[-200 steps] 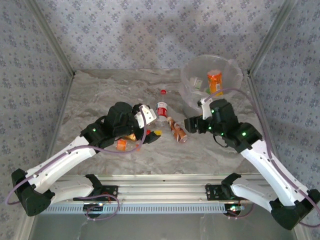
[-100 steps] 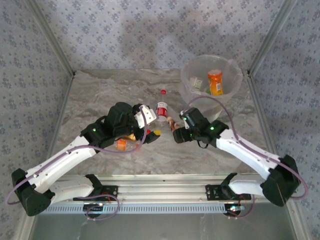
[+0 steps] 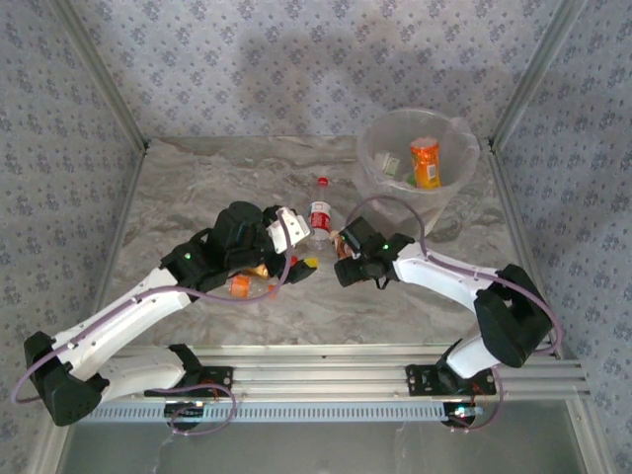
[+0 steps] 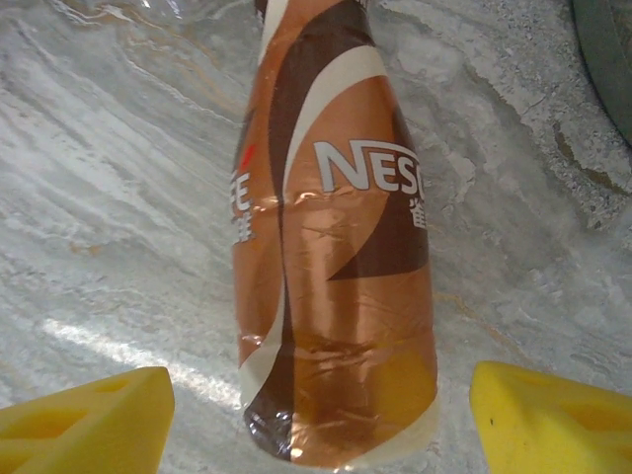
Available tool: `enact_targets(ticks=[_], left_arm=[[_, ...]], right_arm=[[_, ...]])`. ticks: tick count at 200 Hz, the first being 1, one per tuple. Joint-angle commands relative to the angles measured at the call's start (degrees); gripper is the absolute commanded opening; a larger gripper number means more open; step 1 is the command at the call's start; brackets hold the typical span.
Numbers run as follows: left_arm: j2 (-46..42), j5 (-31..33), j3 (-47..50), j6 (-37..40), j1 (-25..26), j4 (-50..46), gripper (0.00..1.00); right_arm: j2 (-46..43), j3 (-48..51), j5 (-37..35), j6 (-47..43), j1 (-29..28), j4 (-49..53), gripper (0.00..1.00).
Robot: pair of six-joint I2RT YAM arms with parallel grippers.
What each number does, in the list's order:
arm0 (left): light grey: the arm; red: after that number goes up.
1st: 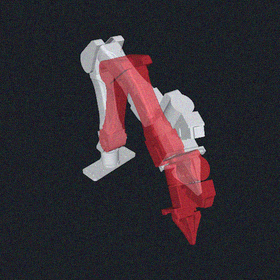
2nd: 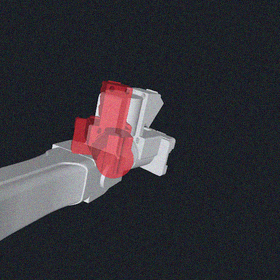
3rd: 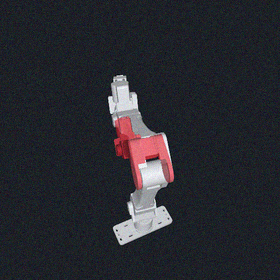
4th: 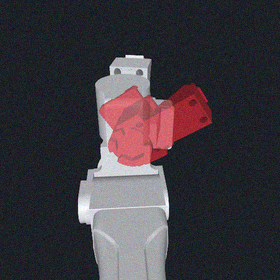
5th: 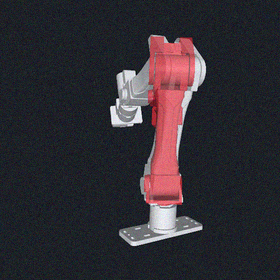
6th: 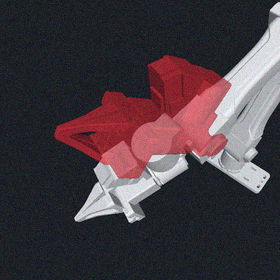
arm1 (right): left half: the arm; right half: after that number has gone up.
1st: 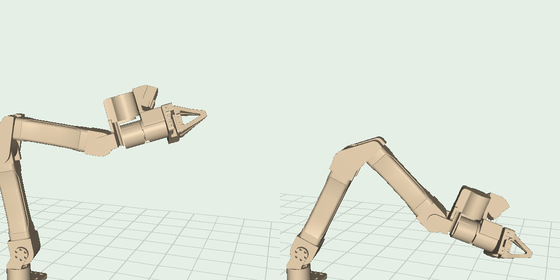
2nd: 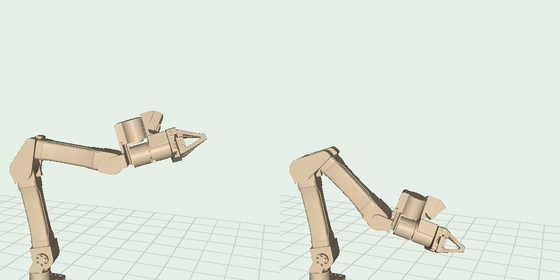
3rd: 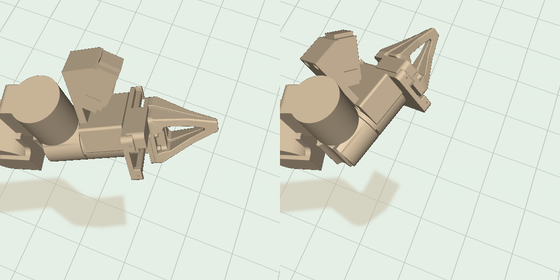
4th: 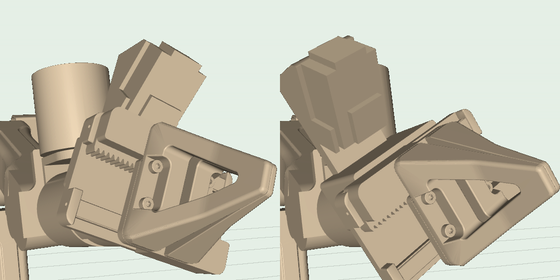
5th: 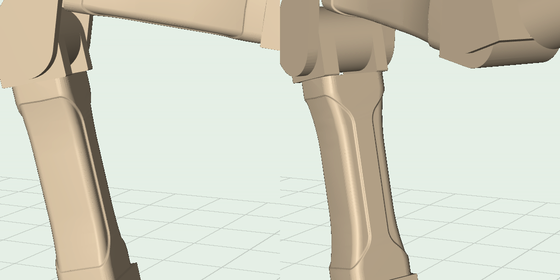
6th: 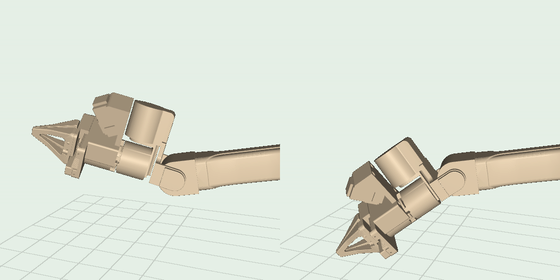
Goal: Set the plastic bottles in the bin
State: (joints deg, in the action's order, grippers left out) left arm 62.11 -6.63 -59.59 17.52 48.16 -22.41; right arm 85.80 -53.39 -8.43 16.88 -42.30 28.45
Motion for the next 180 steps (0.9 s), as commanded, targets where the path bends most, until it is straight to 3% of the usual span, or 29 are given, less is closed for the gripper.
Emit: enact_targets(ticks=[1,64,105,136,180], left_arm=[[0.3,-1.3,-1.8,-0.1,0.4,0.4,1.00],[0.3,-1.3,-1.7,-0.2,0.5,0.4,1.00],[0.3,-1.2,-1.7,-0.3,0.6,0.5,1.00],[0.1,-1.0,-1.8,-0.4,0.6,0.7,1.00],[-0.3,-1.3,-1.6,-0.9,0.5,1.1,1.00]], right_arm=[[1.8,0.7,-3.0,-0.9,-0.4,-1.7,0.81],[6.7,0.3,-3.4,-1.3,-0.8,-4.4,0.77],[6.7,-0.2,-5.8,-1.3,-2.1,-2.8,0.64],[1.4,-1.7,-11.2,-1.0,-5.3,2.5,0.54],[-11.6,-4.5,-8.6,-2.6,-7.0,7.6,0.53]])
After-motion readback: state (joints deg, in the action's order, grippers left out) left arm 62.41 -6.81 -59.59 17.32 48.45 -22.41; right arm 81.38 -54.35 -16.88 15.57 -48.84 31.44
